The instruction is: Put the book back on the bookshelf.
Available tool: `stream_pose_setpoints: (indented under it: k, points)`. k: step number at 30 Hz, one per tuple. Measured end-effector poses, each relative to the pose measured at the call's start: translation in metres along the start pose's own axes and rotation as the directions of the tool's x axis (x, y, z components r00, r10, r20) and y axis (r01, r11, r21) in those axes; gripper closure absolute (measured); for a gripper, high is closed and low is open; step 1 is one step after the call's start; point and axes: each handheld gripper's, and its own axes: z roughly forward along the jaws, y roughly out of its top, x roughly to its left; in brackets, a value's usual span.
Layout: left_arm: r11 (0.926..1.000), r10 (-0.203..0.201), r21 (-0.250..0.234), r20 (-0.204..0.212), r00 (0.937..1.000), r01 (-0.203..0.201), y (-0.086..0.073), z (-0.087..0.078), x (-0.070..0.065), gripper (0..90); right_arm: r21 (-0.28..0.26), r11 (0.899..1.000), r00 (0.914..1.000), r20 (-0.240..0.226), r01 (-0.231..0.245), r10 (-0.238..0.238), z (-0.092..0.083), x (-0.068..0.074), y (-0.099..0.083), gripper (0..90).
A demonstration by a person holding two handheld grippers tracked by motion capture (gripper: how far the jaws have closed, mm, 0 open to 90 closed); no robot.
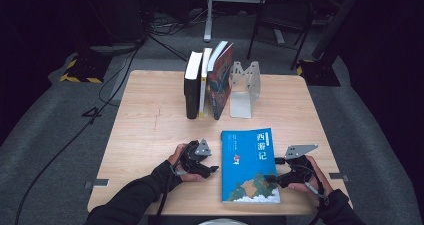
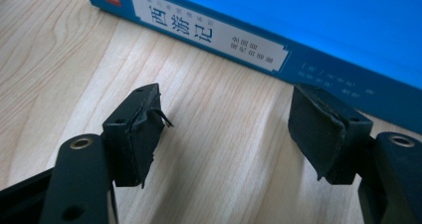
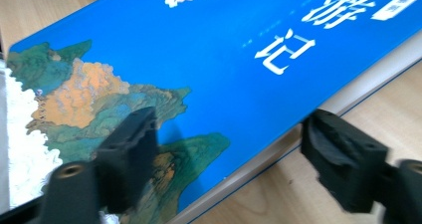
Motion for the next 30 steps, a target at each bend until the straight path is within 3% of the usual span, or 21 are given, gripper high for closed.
stream_pose_setpoints:
  k: [9,11,14,17,21,25,30]
  points:
    - [0.9998,0.009,-0.017,0.012,0.9999,-0.009,-0.001,0.002,0.001,30.0,-0.064,0.998,0.9977,-0.066,-0.021,0.017,0.004,-0.007,0.011,33.8]
    - [0.9998,0.009,-0.017,0.012,0.9999,-0.009,-0.001,0.002,0.001,30.1,-0.057,0.998,0.9974,-0.071,-0.013,0.009,0.006,-0.008,0.014,33.8]
    - [0.9998,0.009,-0.016,0.013,0.9999,-0.009,0.0,0.002,0.001,30.1,-0.033,0.999,0.9929,-0.114,-0.036,0.032,0.016,-0.016,0.021,34.8]
    - [0.9998,0.009,-0.016,0.014,0.9999,-0.008,0.0,0.002,0.002,30.1,-0.031,0.998,0.9856,-0.16,-0.06,0.055,0.025,-0.027,0.026,41.0]
    - [0.9998,0.011,-0.016,0.015,0.9998,-0.011,0.0,0.002,0.003,30.0,-0.061,0.995,0.9767,-0.204,-0.082,0.068,0.024,-0.036,0.028,56.2]
    - [0.9998,-0.005,-0.019,0.008,1.0,0.005,0.0,0.002,0.005,30.0,-0.075,0.996,0.9798,-0.197,-0.05,0.035,0.023,-0.035,0.03,61.1]
    - [0.9987,-0.049,-0.017,-0.038,0.9981,0.049,0.003,0.005,0.015,29.8,-0.132,0.991,0.9904,-0.138,-0.023,0.005,0.021,-0.025,0.026,65.0]
